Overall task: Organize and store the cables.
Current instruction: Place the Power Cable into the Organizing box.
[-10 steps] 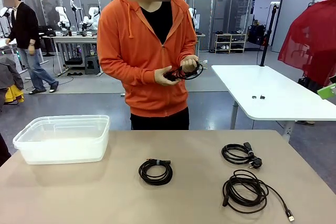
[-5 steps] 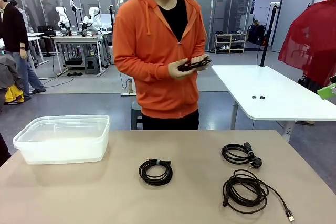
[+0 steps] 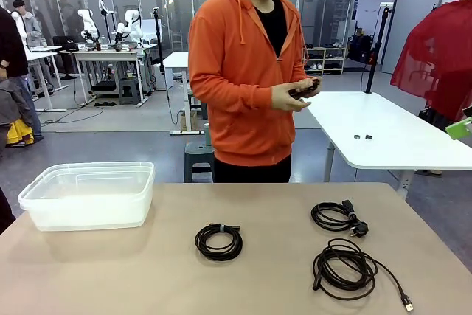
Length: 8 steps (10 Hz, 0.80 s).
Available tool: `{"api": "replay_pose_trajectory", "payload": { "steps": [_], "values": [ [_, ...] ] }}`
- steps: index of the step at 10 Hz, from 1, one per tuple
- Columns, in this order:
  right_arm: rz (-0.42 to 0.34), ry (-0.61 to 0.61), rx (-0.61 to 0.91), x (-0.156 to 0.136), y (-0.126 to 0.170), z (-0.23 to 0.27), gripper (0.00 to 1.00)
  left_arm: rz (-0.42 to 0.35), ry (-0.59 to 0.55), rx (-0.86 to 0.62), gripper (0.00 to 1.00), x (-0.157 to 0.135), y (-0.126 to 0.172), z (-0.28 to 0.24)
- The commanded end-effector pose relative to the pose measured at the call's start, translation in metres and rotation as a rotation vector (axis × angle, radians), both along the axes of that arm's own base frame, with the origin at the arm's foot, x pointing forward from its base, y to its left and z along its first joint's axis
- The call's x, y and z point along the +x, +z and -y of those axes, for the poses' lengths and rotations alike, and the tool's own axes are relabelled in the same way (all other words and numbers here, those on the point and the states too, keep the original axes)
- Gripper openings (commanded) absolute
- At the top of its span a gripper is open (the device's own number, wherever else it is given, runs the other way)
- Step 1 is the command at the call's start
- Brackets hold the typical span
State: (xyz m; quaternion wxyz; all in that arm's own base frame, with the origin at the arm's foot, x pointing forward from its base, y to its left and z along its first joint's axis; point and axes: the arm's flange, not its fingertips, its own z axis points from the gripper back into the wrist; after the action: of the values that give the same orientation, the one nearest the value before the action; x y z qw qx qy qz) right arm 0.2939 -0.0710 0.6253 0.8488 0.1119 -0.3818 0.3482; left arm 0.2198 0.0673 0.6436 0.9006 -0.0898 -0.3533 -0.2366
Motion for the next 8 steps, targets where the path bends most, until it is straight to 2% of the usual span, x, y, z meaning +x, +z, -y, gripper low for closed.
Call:
{"api": "replay_pose_trajectory", "payload": {
  "steps": [1, 8],
  "values": [
    [-0.001, 0.002, -0.003, -0.0004, -0.0009, 0.0001, 1.0, 0.007, -0.01, 0.003, 1.0, -0.0014, 0.0009, 0.0009],
    [0.0, 0.0, 0.0, 0.0, 0.0, 0.0, 1.0, 0.007, -0.01, 0.003, 1.0, -0.0014, 0.0009, 0.0009]
  ]
}}
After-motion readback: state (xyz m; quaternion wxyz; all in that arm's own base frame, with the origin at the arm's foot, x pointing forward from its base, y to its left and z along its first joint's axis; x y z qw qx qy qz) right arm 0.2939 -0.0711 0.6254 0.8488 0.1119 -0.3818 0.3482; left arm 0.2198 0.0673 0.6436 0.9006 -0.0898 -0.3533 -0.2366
